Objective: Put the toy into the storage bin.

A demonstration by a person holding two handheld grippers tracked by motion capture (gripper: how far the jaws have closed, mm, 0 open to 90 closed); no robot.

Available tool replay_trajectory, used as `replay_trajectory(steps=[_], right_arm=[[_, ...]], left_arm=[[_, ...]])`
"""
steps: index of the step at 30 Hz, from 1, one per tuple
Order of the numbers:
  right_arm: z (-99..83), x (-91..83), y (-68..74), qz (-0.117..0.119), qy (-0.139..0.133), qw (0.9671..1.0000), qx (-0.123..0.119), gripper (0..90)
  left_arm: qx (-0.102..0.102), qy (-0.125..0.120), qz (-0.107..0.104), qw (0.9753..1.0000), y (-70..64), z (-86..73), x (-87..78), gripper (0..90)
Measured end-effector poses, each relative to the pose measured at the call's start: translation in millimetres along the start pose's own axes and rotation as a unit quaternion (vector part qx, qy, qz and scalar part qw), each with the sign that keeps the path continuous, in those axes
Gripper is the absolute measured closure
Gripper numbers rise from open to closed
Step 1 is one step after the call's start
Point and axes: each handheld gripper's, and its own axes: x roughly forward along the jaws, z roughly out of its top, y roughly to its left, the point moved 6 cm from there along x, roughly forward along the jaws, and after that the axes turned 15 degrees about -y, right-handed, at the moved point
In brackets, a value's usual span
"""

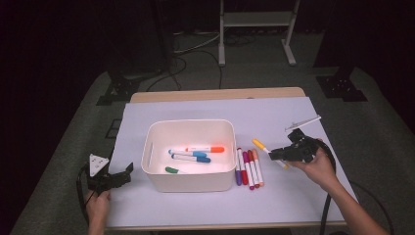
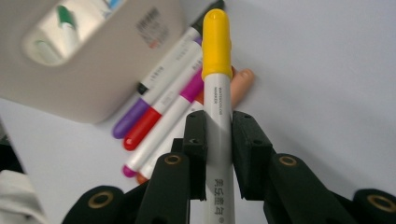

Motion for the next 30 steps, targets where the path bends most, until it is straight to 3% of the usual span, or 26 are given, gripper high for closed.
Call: replay_trajectory(steps=[18, 30], right_arm=[[54.3, -29.2, 57.0, 0.062, -0.021, 0.9968, -0.047, 75.6], [85.7, -31.7, 94.1, 0.105, -0.024, 0.9915, -0.072, 75.7]], left_arm=[[-0.001, 0.0, -0.001, 1.0, 0.1, 0.1, -0.3, 0.0], [-0.001, -0.001, -0.001, 1.0, 0.2, 0.2, -0.6, 0.0]])
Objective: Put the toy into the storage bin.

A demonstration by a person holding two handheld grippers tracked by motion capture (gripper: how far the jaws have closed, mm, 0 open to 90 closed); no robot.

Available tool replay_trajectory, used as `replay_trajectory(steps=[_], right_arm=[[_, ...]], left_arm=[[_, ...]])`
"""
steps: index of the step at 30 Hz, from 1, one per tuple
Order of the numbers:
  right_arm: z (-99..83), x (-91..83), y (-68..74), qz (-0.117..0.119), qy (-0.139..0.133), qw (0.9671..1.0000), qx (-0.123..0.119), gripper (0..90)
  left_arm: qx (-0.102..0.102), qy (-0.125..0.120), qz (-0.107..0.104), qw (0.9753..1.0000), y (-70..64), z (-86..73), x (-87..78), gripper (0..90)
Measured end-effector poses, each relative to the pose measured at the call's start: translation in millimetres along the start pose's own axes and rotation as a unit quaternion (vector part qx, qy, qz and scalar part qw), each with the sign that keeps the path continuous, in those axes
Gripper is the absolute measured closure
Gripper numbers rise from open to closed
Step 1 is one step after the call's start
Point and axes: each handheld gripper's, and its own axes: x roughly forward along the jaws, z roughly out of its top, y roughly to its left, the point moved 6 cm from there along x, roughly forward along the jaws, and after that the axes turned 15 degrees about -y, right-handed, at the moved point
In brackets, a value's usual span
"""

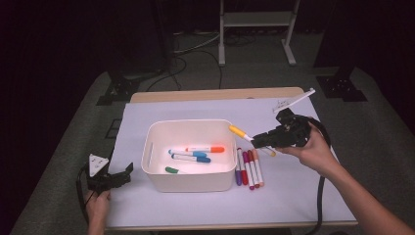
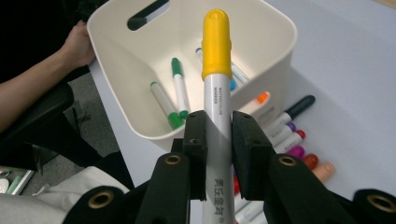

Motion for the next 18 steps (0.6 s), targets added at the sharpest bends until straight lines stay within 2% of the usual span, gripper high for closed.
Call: replay_trajectory(steps=[8, 18], right_arm=[[14.1, 16.5, 20.8, 0.035, 0.01, 0.9992, -0.014, 75.7], [24.4, 36.2, 38.8, 0.066, 0.026, 0.9971, -0.03, 75.7]], left_arm=[[0.0, 0.0, 0.0, 1.0, 0.1, 0.0, -0.1, 0.0], [-0.001, 0.0, 0.0, 1.0, 0.0, 0.0, 0.2, 0.0]])
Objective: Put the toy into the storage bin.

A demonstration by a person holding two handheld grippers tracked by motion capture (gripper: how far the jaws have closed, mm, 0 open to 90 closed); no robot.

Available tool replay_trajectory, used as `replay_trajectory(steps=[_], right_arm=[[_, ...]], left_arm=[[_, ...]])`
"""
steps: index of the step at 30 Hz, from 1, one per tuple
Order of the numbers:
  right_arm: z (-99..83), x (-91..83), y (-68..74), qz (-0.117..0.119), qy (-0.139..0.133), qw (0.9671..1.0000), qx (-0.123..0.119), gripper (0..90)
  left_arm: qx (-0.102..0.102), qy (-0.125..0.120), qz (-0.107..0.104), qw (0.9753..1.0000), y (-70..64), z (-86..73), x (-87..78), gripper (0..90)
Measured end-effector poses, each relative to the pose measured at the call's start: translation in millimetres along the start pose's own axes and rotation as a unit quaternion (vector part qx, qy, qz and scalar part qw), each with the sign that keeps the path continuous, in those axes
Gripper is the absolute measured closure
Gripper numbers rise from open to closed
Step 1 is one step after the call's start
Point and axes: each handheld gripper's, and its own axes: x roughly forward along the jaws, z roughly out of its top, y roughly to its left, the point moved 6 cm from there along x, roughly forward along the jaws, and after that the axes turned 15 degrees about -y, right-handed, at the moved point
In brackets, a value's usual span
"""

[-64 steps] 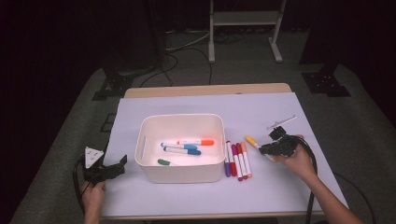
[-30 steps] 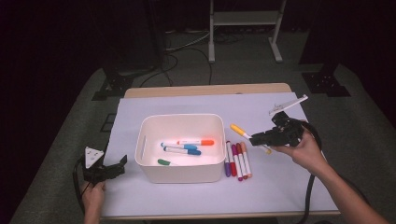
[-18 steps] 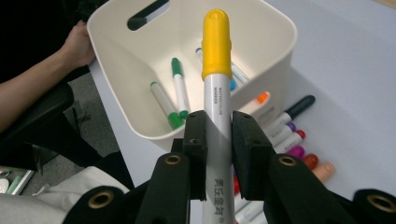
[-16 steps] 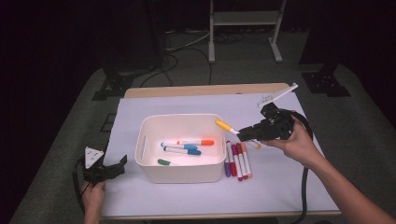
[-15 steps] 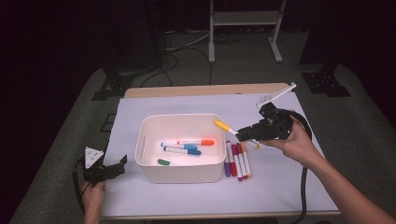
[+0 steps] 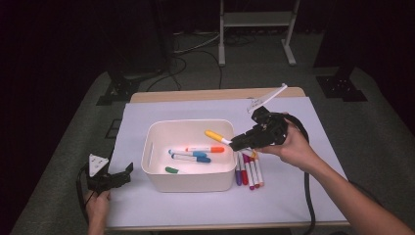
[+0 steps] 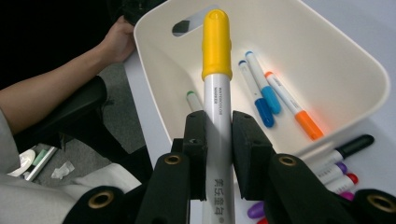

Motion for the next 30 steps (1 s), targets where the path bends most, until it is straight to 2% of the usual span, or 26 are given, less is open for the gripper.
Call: replay_trajectory(steps=[2, 10, 30], right_arm=[[3.2, 7.9, 4.3, 0.01, 0.005, 0.9999, -0.008, 75.6], [9.0, 28.5, 14.4, 0.034, 0.017, 0.9992, -0.012, 75.7], [13.9, 70.4, 26.4, 0.079, 0.042, 0.9956, -0.027, 75.7]], left_arm=[[0.0, 0.001, 0.0, 1.0, 0.0, 0.0, -0.2, 0.0], [0.0, 0.001, -0.001, 1.0, 0.0, 0.0, -0.2, 0.0], [0.003, 0.001, -0.004, 1.0, -0.2, 0.1, -0.3, 0.0]])
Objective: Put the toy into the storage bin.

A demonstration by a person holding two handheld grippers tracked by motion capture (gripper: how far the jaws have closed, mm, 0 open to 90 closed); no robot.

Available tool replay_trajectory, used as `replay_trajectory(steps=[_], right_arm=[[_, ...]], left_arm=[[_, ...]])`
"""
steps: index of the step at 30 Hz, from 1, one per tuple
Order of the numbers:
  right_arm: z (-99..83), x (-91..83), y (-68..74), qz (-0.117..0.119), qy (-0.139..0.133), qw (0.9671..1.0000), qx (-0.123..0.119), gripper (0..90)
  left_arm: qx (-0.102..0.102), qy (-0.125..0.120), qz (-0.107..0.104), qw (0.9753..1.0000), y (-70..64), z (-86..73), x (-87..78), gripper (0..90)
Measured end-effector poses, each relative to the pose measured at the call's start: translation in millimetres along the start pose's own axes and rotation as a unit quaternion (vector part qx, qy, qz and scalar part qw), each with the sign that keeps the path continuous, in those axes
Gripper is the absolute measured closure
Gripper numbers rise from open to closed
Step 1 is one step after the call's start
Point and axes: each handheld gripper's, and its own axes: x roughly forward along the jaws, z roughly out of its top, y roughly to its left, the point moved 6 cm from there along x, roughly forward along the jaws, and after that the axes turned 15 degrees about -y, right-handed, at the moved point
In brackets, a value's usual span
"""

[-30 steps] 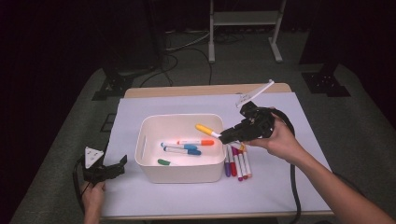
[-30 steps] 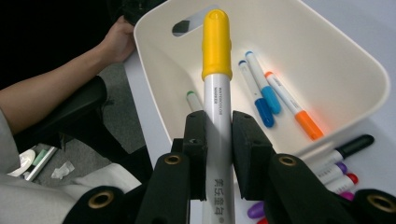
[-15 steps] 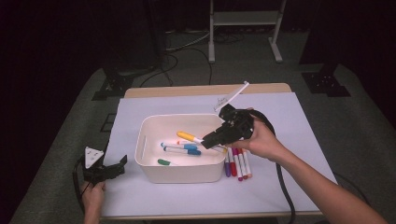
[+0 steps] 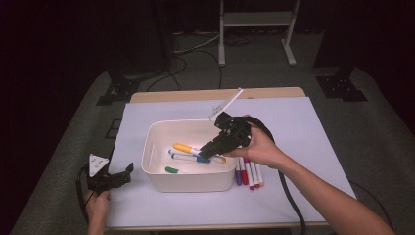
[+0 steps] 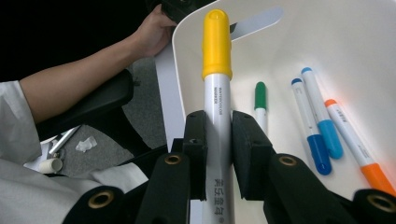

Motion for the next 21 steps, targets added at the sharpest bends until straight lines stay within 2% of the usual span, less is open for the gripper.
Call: replay_trajectory(steps=[10, 21], right_arm=[[1.2, 17.6, 0.8, 0.015, 0.013, 0.9998, -0.001, 75.7], [1.4, 34.6, -4.6, 0.027, 0.024, 0.9993, -0.002, 75.6]], left_arm=[[0.001, 0.0, -0.001, 1.0, -0.9, -0.2, 0.4, 0.0], [-0.001, 0.0, -0.001, 1.0, -0.7, -0.1, 0.5, 0.0]])
